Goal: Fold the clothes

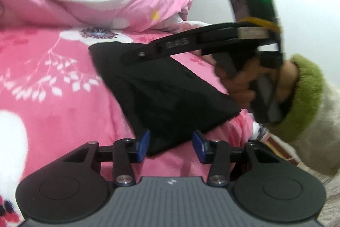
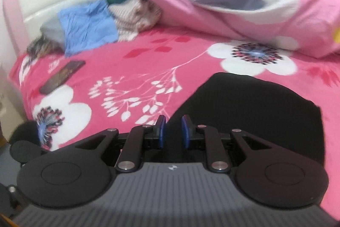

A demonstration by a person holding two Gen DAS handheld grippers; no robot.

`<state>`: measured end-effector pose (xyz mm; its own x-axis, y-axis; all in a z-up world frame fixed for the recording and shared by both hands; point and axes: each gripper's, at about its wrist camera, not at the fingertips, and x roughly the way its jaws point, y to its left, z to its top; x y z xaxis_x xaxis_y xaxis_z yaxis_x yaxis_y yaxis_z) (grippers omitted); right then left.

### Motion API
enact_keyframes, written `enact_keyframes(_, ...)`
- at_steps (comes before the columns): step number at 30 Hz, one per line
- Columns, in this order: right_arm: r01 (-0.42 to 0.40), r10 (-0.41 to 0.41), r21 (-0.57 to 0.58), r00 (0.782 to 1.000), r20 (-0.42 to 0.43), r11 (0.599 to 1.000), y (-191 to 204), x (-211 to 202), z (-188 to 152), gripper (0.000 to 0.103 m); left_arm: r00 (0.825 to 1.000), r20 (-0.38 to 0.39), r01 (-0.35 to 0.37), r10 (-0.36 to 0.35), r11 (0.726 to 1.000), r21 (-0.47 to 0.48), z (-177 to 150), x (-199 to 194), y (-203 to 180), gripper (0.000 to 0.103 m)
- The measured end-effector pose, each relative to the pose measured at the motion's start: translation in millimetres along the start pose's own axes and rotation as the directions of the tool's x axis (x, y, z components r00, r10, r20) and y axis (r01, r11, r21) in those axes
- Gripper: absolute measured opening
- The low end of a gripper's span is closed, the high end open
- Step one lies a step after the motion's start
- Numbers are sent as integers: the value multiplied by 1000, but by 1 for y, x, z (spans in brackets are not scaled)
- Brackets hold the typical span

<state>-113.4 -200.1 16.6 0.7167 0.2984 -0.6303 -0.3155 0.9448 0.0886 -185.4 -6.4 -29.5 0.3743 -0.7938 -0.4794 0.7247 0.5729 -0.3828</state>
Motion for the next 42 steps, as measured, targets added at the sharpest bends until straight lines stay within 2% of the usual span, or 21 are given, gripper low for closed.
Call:
enact_keyframes(2,8,-10,-37,999,-42,999,0,22,6,15,1000,5,26,-26,999,-29,-1,0,7,44)
enact_keyframes(4,32,-36,-54,997,-75,998,-7,42,12,14,999,13,36,-36,999,-18,-5,1,8,44)
enact_keyframes(8,38,-34,34,995,-93,999,-34,73,32,13,999,30,36,-38,997,63,-11,1,4,45)
enact_keyframes(11,72,-67,50,992,-103,996,-47,96,49,13,998,37,41,-45,994,102,-14,1,3,46)
enact_keyframes(19,166,-155,95,981,-113,981,-79,144,78,12,995,43,88,-91,994,61,-14,-1,11,46)
enact_keyframes(22,179,-173,152,983,-52,972,-90,129,86,12,995,46,89,-92,994,61,-16,-4,11,47)
enact_keyframes(26,173,-180,163,983,28,971,-88,78,87,14,994,49,91,-94,994,56,-16,-3,12,47)
enact_keyframes(29,120,-120,165,993,-10,979,-83,58,74,14,995,48,90,-92,994,55,-16,-3,11,47)
enact_keyframes(32,112,-103,112,992,-78,987,-79,65,57,14,995,47,88,-91,995,55,-15,-2,11,47)
enact_keyframes(34,118,-106,118,989,-99,986,-82,78,51,14,995,44,88,-90,995,55,-14,-1,12,47)
enact_keyframes(38,136,-126,192,990,-61,972,-108,102,53,13,995,41,92,-94,994,51,-13,-1,13,47)
enact_keyframes(41,234,-228,240,972,-50,942,-125,104,61,14,994,43,101,-103,994,38,-13,-1,15,47)
enact_keyframes(42,242,-240,256,970,-41,936,-130,99,62,14,993,44,105,-107,994,34,-14,-2,16,47)
